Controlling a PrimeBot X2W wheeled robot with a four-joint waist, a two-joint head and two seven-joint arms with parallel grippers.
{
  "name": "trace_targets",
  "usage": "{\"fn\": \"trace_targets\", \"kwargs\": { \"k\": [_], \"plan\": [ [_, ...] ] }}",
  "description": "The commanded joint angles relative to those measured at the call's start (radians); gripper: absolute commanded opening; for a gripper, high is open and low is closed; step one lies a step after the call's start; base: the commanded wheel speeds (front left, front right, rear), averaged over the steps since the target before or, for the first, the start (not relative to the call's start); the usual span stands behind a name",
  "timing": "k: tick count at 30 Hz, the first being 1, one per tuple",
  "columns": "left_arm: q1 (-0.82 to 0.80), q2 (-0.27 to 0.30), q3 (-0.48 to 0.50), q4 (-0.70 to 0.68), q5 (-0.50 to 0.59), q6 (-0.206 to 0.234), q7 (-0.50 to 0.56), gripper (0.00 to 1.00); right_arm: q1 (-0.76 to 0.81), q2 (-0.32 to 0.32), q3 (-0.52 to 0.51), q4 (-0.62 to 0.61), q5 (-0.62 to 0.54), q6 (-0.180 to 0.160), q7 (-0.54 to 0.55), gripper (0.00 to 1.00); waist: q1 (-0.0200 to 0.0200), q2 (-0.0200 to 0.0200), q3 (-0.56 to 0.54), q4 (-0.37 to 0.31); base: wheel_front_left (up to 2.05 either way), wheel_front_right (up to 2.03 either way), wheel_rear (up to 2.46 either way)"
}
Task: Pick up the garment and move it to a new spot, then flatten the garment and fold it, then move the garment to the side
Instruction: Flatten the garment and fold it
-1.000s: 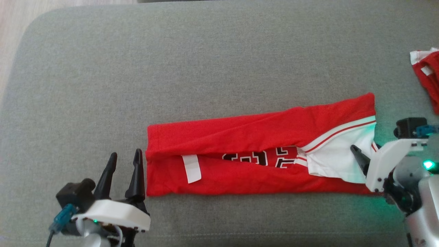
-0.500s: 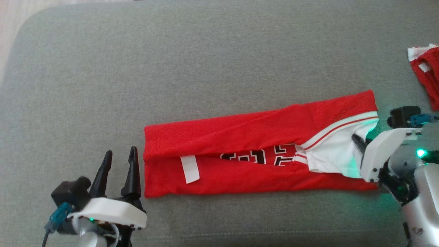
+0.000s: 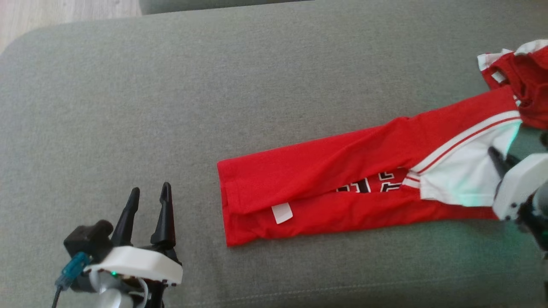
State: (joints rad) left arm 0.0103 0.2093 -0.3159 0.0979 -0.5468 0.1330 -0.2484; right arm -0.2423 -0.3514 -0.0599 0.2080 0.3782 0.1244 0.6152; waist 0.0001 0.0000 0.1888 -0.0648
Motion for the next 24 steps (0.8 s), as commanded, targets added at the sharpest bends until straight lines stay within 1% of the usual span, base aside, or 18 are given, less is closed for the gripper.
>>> {"fn": "trace_targets", "kwargs": {
  "k": [1, 9, 10, 11, 12, 14, 19, 24],
  "plan": [
    [-0.049, 0.015, 0.031, -0.029, 0.015, 0.003, -0.012, 1.00, 0.009, -0.003, 0.024, -0.075, 0.007, 0.006, 0.006, 0.00, -0.0001, 0.0000, -0.007, -0.005, 0.00, 0.00, 0.00],
    [-0.062, 0.022, 0.025, -0.019, 0.017, 0.002, -0.010, 1.00, 0.068, 0.039, 0.151, -0.228, 0.061, 0.006, 0.024, 0.00, -0.0001, 0.0000, -0.041, 0.017, 0.00, 0.00, 0.00],
    [-0.062, 0.022, 0.025, -0.019, 0.017, 0.002, -0.010, 1.00, 0.068, 0.039, 0.151, -0.228, 0.061, 0.006, 0.024, 0.00, -0.0001, 0.0000, -0.041, 0.017, 0.00, 0.00, 0.00],
    [-0.062, 0.022, 0.025, -0.015, 0.014, 0.001, -0.010, 1.00, 0.075, 0.052, 0.190, -0.258, 0.083, 0.006, 0.028, 0.00, -0.0001, 0.0000, -0.049, 0.030, 0.00, 0.00, 0.00],
    [-0.062, 0.022, 0.025, -0.015, 0.014, 0.001, -0.010, 1.00, 0.075, 0.052, 0.190, -0.258, 0.083, 0.006, 0.028, 0.00, -0.0001, 0.0000, -0.049, 0.030, 0.00, 0.00, 0.00],
    [-0.061, 0.022, 0.026, -0.011, 0.011, 0.000, -0.011, 1.00, 0.075, 0.072, 0.248, -0.291, 0.115, 0.006, 0.026, 0.00, -0.0001, 0.0000, -0.057, 0.049, 0.00, 0.00, 0.00],
    [-0.062, 0.017, 0.023, -0.006, 0.009, -0.004, -0.011, 1.00, 0.046, 0.126, 0.345, -0.291, 0.150, 0.006, 0.010, 0.00, -0.0001, 0.0000, -0.064, 0.083, 0.00, 0.00, 0.00],
    [-0.068, 0.007, 0.017, 0.000, 0.008, -0.008, -0.011, 1.00, 0.002, 0.209, 0.430, -0.217, 0.171, 0.006, -0.024, 0.00, -0.0001, 0.0000, -0.060, 0.116, 0.00, 0.00, 0.00]
  ]
}}
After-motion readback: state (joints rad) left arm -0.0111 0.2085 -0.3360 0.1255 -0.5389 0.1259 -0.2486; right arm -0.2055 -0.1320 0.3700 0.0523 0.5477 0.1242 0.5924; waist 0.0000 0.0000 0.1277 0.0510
